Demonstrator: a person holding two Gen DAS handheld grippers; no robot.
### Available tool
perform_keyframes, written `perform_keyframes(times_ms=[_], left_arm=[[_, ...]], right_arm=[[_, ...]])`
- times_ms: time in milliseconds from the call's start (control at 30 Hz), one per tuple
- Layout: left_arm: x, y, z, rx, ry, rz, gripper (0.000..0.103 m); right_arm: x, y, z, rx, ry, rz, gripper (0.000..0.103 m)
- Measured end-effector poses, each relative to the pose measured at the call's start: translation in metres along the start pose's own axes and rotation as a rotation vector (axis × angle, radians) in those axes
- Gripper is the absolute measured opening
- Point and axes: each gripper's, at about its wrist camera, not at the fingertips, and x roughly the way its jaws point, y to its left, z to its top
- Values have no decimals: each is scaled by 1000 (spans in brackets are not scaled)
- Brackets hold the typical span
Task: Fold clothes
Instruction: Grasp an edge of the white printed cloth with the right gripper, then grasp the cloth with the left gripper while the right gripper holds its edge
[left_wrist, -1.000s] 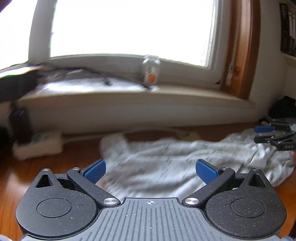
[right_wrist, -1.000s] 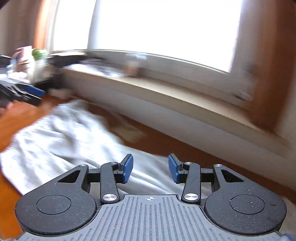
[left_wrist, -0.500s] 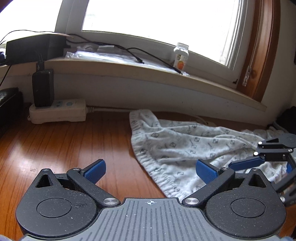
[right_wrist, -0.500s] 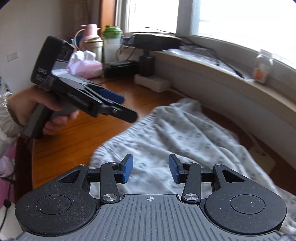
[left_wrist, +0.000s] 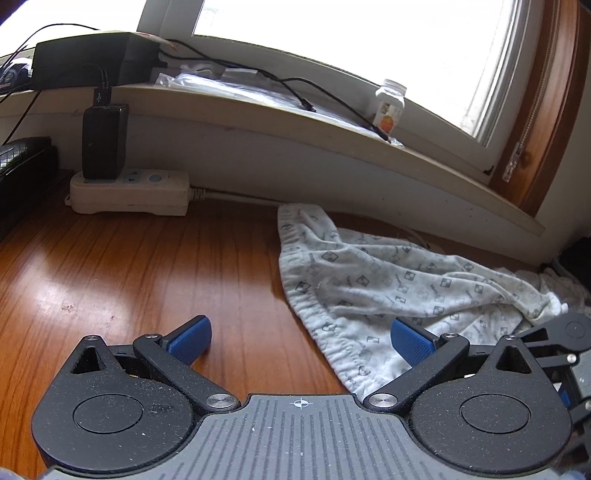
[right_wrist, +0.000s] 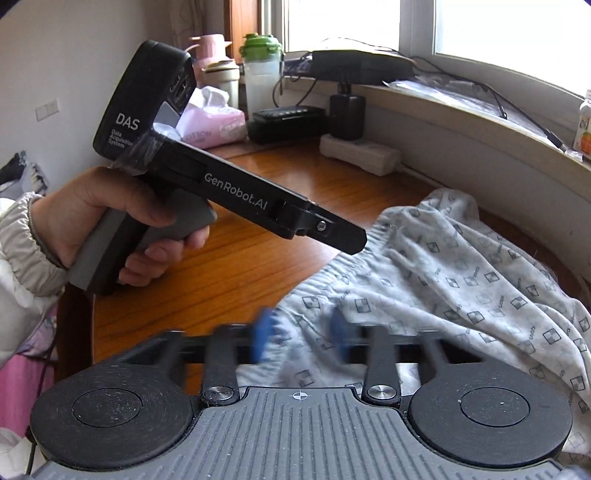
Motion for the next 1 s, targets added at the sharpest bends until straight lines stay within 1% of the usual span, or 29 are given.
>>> perform_keyframes(times_ms=[33,67,167,233,300,467,567,700,767,800,867,933,967,1000], left_arm=[[0,0,0,0,0,0,103],[0,0,0,0,0,1,103],[0,1,-1,-5,-2,-3,103],[0,1,-1,-1,0,0,103],[1,0,-1,3,1,3,103],[3,-3,0,14,5,7,103],[7,-9,1,39,12,-1,103],[20,-23,9,122,7,11,103],[33,-25,20,141,27,10,102],[40,-23,27,133,43,5,99],[53,-22,38,125,66,-14,96],[67,-20,48,124,91,-38,89],[75,-20,52,117,107,-48,81],[81,-19,55,114,112,-50,79]], right_arm=[[-6,-5,1,19,-19,0,6],[-15,-11,2,42,-49,-14,6],[-50,-35,4,95,-143,-103,6],[-72,-56,5,148,-185,-138,6],[-88,-77,3,188,-206,-182,6],[-100,-106,-11,223,-179,-276,6],[-95,-110,-21,205,-136,-322,6],[-94,-105,-28,195,-128,-327,6],[-98,-102,-27,185,-146,-330,6],[-99,-100,-24,177,-162,-340,6],[-106,-98,-21,166,-199,-357,6],[-115,-97,-15,155,-245,-377,6],[-120,-96,-11,147,-266,-388,6],[-125,-96,-8,139,-286,-400,6]])
